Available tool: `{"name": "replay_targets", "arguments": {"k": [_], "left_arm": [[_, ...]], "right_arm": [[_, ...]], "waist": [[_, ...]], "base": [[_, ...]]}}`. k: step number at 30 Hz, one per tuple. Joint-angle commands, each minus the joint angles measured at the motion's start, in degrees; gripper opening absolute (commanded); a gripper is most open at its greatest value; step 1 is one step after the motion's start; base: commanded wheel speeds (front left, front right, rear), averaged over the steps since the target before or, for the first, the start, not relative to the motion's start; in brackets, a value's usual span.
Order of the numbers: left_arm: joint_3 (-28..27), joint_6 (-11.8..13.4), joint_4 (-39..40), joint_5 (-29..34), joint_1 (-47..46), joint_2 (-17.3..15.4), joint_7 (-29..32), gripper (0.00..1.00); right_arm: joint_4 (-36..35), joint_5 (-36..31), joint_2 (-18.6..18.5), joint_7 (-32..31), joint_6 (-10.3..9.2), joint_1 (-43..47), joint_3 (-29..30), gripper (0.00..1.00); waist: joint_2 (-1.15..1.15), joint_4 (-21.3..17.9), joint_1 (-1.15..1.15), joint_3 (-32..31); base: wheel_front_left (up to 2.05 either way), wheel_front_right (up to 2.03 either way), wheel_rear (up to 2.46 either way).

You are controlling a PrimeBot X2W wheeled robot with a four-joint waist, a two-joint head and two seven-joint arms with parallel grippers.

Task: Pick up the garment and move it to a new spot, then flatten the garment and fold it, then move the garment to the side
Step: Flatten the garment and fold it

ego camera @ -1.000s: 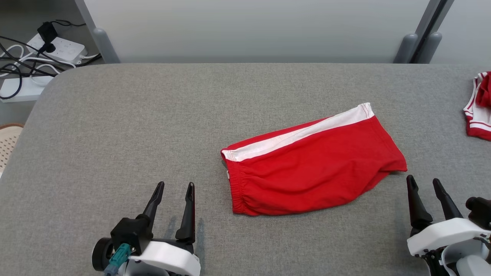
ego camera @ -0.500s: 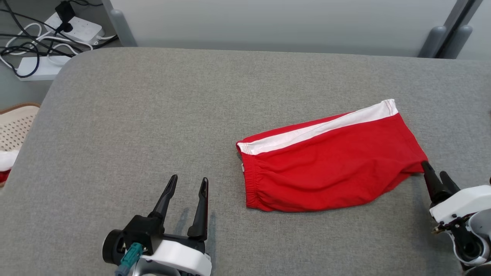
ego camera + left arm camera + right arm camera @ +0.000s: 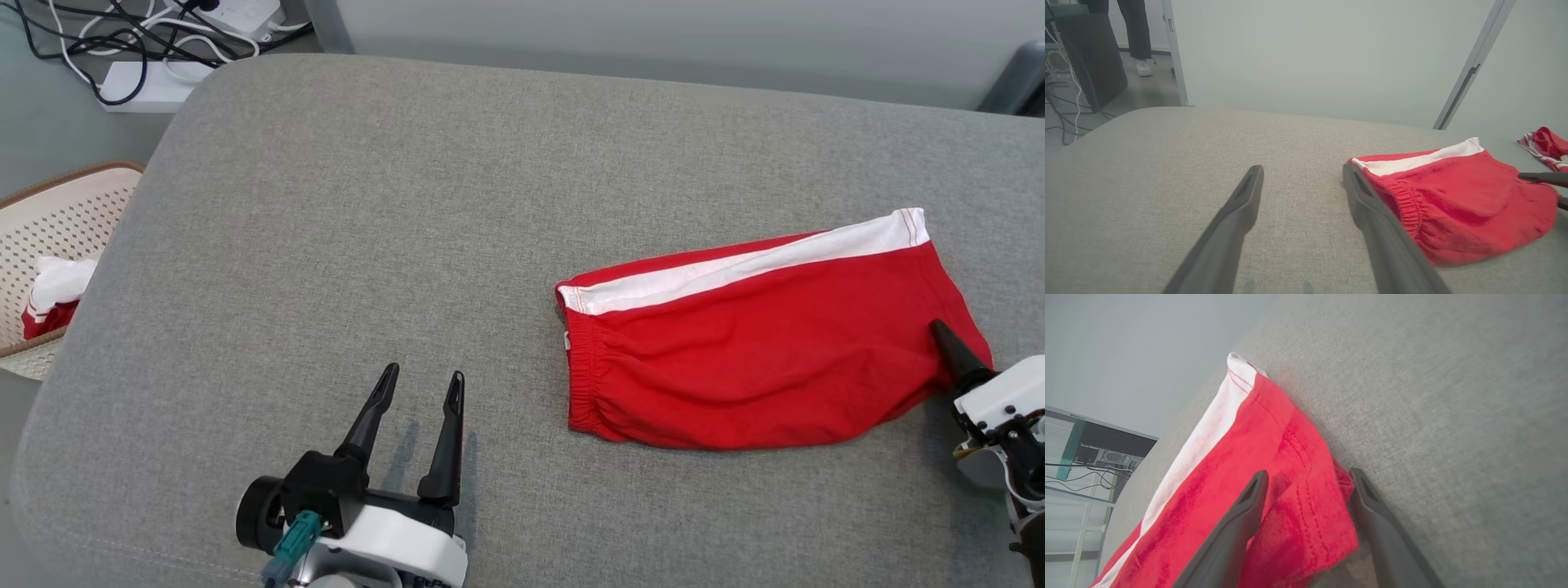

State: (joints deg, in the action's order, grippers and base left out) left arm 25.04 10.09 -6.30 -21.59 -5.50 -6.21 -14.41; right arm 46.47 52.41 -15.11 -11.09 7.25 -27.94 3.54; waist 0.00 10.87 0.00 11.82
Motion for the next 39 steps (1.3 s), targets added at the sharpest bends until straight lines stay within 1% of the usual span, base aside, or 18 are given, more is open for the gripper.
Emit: {"name": "replay_targets", "arguments": {"k": [1,4,5,7,8,13,19,28,34,39], "left_arm": [[-2.05,-0.2,1.16,0.71,-2.83,0.08,-0.59,1.0],[-2.28,-0.41,1.1,0.87,-2.93,0.35,-0.59,1.0],[-2.38,-0.49,1.05,0.91,-2.95,0.44,-0.59,1.0],[-2.57,-0.6,0.98,1.05,-2.99,0.57,-0.59,1.0],[-2.69,-0.66,0.96,1.12,-3.0,0.62,-0.59,1.0],[-3.32,-0.9,0.99,1.54,-2.92,0.69,-0.59,1.0],[-3.79,-1.38,1.12,1.92,-2.6,0.79,-0.59,1.0],[-4.38,-1.88,1.1,2.5,-2.19,0.6,-0.59,1.0],[-4.61,-2.1,1.11,2.71,-2.06,0.56,-0.59,1.0],[-4.53,-2.26,0.85,2.83,-2.05,0.53,-0.59,1.0]], "right_arm": [[0.22,0.84,-0.12,-1.01,0.24,-0.77,-1.22,1.0],[0.95,1.12,0.0,-1.06,0.24,-1.48,-2.17,1.0],[0.94,1.01,-0.12,-0.86,0.24,-1.62,-2.67,0.8],[0.97,1.09,-0.18,-0.64,0.24,-1.79,-3.52,0.03],[0.86,1.21,-0.23,-0.44,0.24,-1.8,-3.88,0.0],[0.1,1.49,-1.0,1.52,0.24,-0.9,-5.24,0.0],[-2.88,1.9,-1.56,5.47,0.24,2.32,-6.54,0.0],[-7.78,1.95,-1.46,10.42,0.24,8.53,-6.33,0.0],[-10.84,1.18,-1.3,11.43,0.24,13.03,-4.91,0.0],[-13.16,-0.07,-1.09,10.98,0.24,14.43,-3.68,0.0]], "waist": [[0.0,0.54,0.0,0.48],[0.0,0.84,0.0,0.78],[0.0,0.86,0.0,0.83],[0.0,0.79,0.0,0.89],[0.0,0.71,0.0,0.88],[0.0,-0.23,0.0,0.67],[0.0,-2.18,0.0,0.34],[0.0,-5.5,0.0,-0.23],[0.0,-7.65,0.0,-0.83],[0.0,-8.76,0.0,-0.98]], "base": [[0.0,0.0,0.0],[0.0,0.0,0.0],[0.0,0.0,0.0],[0.0,0.0,0.0],[0.0,0.0,0.0],[0.0,0.0,0.0],[0.0,0.0,0.0],[0.0,0.0,0.0],[0.0,0.0,0.0],[0.0,0.0,0.0]]}}
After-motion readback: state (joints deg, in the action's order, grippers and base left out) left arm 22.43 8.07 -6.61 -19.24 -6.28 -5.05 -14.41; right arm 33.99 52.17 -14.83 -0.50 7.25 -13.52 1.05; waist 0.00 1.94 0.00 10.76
